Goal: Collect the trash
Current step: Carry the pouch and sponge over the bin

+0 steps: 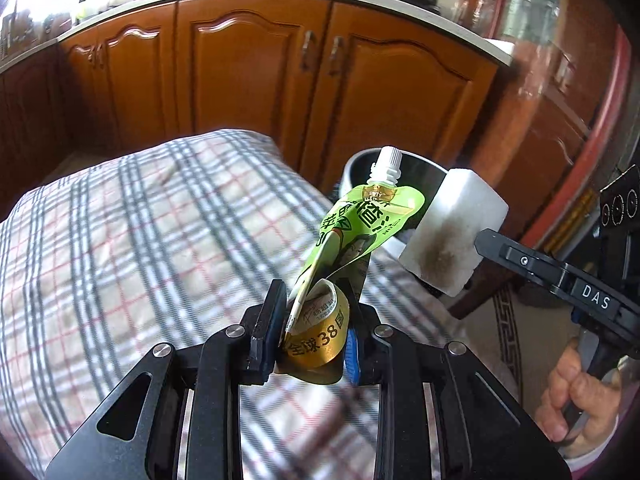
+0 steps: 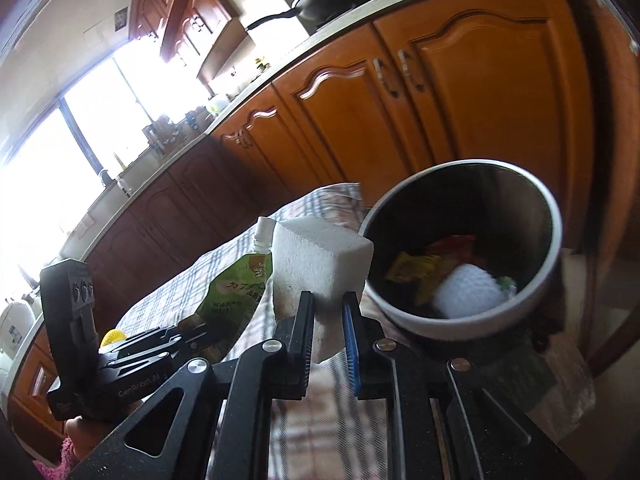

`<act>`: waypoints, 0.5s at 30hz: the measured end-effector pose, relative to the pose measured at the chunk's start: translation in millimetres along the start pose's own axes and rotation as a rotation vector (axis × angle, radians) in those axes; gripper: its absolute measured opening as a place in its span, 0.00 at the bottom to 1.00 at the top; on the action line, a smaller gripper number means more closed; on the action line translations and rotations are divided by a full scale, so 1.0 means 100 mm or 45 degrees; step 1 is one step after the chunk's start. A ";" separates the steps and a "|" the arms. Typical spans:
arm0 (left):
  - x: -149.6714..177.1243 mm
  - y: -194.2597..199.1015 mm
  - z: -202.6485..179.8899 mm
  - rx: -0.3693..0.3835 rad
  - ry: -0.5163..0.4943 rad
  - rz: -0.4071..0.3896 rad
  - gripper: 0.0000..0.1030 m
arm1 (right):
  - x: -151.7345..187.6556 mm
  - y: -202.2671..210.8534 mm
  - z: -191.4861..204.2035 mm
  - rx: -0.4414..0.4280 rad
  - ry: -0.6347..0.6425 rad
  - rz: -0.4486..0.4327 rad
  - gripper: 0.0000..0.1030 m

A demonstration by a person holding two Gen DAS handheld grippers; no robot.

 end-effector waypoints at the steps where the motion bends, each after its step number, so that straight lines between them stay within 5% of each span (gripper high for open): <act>1: 0.00 -0.01 -0.05 0.005 -0.010 0.002 0.23 | 0.00 0.04 -0.04 0.008 -0.009 -0.007 0.14; 15: -0.07 -0.08 -0.41 0.024 -0.083 0.009 0.23 | -0.09 0.34 -0.31 0.087 -0.032 -0.092 0.14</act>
Point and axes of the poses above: each gripper's, at about its wrist camera, not at the fingertips, and y roughly against the way its jaws point, z to its left, x to its underside, the point moved 2 cm from there along -y, roughly the way its jaws point, and after that the axes turned 3 degrees about -z, right-handed, at the moved point
